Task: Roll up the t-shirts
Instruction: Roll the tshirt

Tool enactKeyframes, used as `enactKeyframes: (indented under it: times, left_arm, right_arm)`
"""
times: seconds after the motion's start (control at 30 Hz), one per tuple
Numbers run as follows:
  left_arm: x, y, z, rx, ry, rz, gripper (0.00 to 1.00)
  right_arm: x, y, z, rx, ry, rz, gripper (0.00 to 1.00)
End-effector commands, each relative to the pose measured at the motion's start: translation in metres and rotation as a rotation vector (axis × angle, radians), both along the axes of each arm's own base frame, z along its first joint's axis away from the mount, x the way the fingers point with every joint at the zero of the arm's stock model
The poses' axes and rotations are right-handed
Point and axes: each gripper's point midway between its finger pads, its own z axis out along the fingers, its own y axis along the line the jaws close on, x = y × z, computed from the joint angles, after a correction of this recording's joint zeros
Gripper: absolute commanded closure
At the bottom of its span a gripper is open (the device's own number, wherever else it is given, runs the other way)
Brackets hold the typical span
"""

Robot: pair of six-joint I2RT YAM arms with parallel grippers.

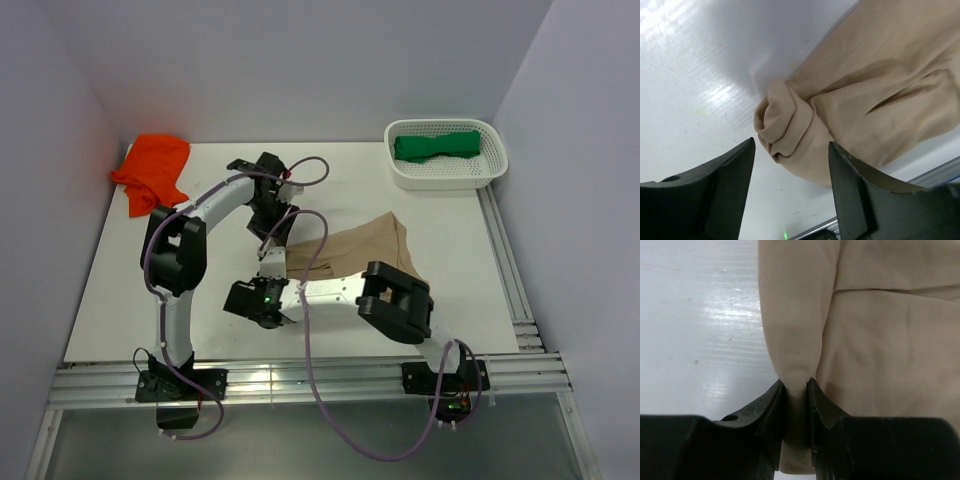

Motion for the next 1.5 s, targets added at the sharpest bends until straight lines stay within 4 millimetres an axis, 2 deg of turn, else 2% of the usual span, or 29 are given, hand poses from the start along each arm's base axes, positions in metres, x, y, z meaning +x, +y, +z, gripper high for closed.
enactKeyframes:
  times: [0.0,0.07,0.1,0.13,0.2,0.33,0.43,0.47,0.5,0.6,0.73,0.83,0.93,1.0,1.13,1.17,1.23,1.27,1.47]
  left_arm:
    - [0.012,-0.015,0.046,-0.106,-0.085,-0.061,0.34]
    - [0.018,-0.012,0.061,-0.140,-0.112,-0.054,0.31]
    - [0.016,-0.013,0.066,-0.166,-0.102,-0.052,0.31]
    - [0.018,-0.010,0.069,-0.181,-0.103,-0.045,0.31]
    - [0.020,-0.004,0.077,-0.232,-0.096,-0.028,0.30]
    - [0.022,0.013,0.075,-0.291,-0.080,0.000,0.30]
    - [0.016,0.023,0.061,-0.295,-0.068,-0.002,0.29]
    - [0.009,0.027,0.048,-0.284,-0.042,0.002,0.29]
    - [0.007,0.028,0.043,-0.278,-0.038,0.006,0.29]
    - [0.004,0.035,0.021,-0.266,-0.031,0.029,0.30]
    - [0.000,0.036,-0.007,-0.250,0.004,0.066,0.32]
    - [0.001,0.041,-0.023,-0.219,0.010,0.099,0.40]
    - [0.000,0.044,-0.028,-0.190,0.016,0.111,0.53]
    - [0.001,0.045,-0.024,-0.170,0.000,0.109,0.59]
    - [0.000,0.044,-0.019,-0.118,-0.024,0.095,0.73]
    - [-0.002,0.042,-0.019,-0.107,-0.023,0.091,0.77]
    - [-0.003,0.041,-0.019,-0.081,-0.025,0.085,0.79]
    - [-0.003,0.042,-0.020,-0.070,-0.028,0.085,0.80]
    - [-0.006,0.042,-0.020,-0.004,-0.042,0.069,0.81]
  right_arm:
    - [0.003,0.016,0.017,0.239,0.036,0.055,0.75]
    - [-0.002,0.022,0.017,0.361,0.100,0.097,0.75]
    - [0.006,0.020,0.022,0.475,0.086,0.096,0.75]
    - [0.000,0.026,0.023,0.563,0.141,0.127,0.75]
    - [0.001,0.026,0.033,0.748,0.144,0.143,0.75]
    - [0.007,0.029,0.044,0.973,0.188,0.182,0.75]
    - [0.009,0.040,0.046,1.065,0.205,0.196,0.75]
    - [0.007,0.047,0.053,1.118,0.206,0.221,0.75]
    - [0.006,0.049,0.047,1.135,0.219,0.217,0.75]
    - [0.005,0.052,0.045,1.244,0.246,0.188,0.75]
    - [0.000,0.052,0.036,1.285,0.283,0.176,0.75]
    - [-0.001,0.044,0.032,1.272,0.282,0.154,0.73]
    - [0.003,0.035,0.023,1.148,0.258,0.121,0.65]
    - [0.006,0.028,0.018,0.999,0.242,0.094,0.56]
    - [0.005,0.017,0.017,0.728,0.189,0.037,0.45]
    - [0.010,0.009,0.019,0.636,0.163,-0.004,0.43]
    - [0.006,0.006,0.025,0.540,0.132,-0.005,0.40]
    - [0.010,0.002,0.033,0.479,0.097,-0.028,0.39]
    - [0.014,0.008,0.060,0.283,-0.019,-0.022,0.43]
